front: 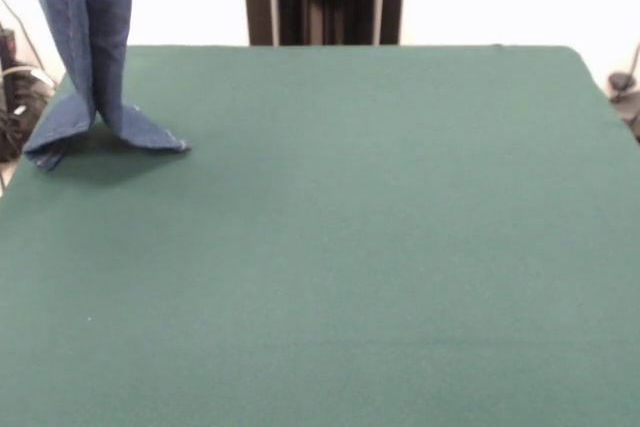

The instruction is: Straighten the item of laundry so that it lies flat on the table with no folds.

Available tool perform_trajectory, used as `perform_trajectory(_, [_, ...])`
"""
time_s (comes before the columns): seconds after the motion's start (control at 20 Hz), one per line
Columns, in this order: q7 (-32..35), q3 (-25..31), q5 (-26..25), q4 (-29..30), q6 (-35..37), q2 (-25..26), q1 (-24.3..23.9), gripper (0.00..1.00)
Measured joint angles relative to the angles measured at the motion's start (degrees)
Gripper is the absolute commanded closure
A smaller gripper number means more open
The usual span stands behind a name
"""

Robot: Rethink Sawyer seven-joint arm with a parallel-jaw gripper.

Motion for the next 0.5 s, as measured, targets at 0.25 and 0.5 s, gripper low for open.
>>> perform_trajectory(0.25, [0.0,0.0,1.0,-0.1,0.1,-0.5,0.0,1.00])
perform_trajectory(0.5, [0.0,-0.2,3.9,-3.6,5.2,-1.5,1.0,1.00])
